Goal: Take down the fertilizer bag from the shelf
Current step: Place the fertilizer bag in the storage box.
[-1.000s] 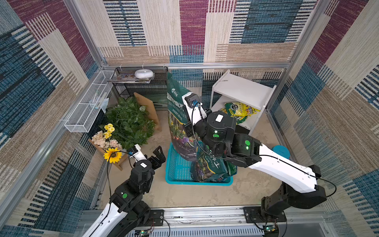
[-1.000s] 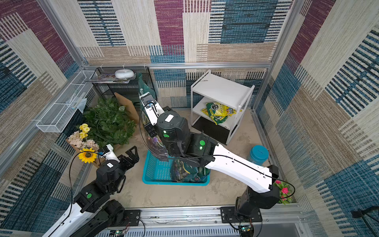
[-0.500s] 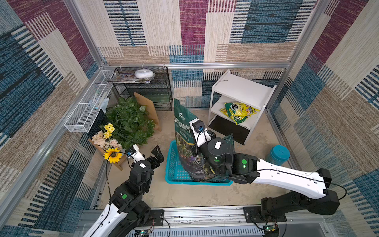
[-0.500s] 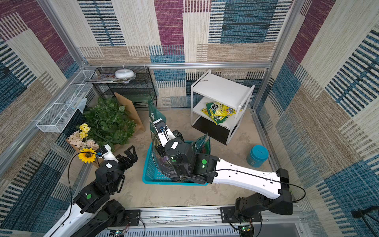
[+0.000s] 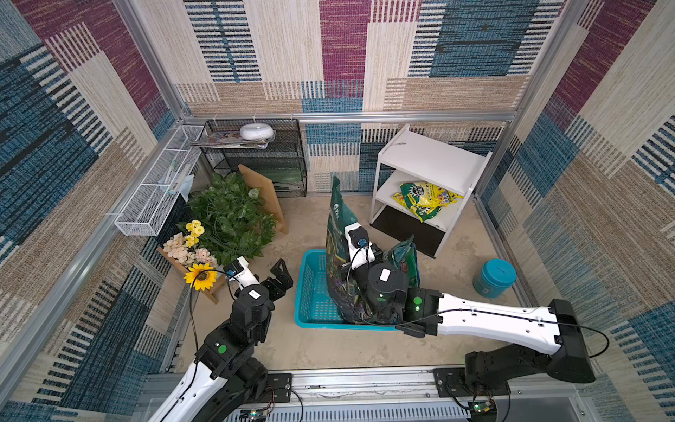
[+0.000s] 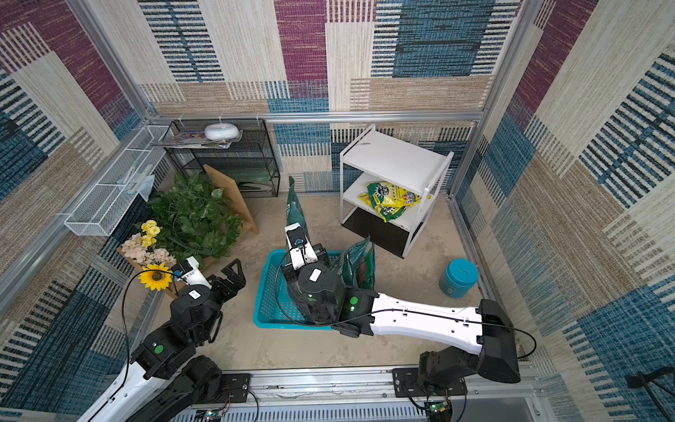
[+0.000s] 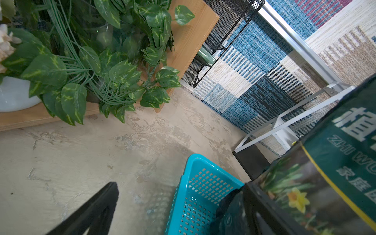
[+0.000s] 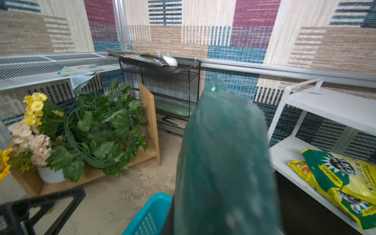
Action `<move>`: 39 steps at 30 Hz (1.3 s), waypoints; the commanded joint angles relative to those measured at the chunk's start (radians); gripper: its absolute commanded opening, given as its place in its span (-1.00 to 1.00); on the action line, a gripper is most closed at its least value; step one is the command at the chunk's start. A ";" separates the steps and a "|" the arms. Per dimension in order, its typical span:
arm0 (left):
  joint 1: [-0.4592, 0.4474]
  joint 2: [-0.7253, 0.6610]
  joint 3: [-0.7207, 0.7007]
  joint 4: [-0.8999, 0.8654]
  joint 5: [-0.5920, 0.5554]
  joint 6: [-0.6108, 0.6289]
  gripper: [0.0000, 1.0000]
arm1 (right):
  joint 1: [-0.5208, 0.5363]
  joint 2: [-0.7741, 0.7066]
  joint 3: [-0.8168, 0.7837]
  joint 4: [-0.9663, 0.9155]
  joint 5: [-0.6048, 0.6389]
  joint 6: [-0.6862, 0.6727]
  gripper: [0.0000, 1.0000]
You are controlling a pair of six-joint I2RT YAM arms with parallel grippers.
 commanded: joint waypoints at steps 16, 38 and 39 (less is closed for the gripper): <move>0.001 -0.016 0.004 0.010 0.014 0.011 0.98 | -0.054 0.081 -0.152 0.263 0.159 0.330 -1.00; 0.000 -0.017 0.002 0.010 0.020 0.009 0.98 | 0.142 0.338 0.141 -0.869 0.536 1.373 -1.00; 0.001 -0.017 0.002 0.011 0.020 0.009 0.98 | 0.146 0.375 0.198 -1.029 0.545 1.498 -1.00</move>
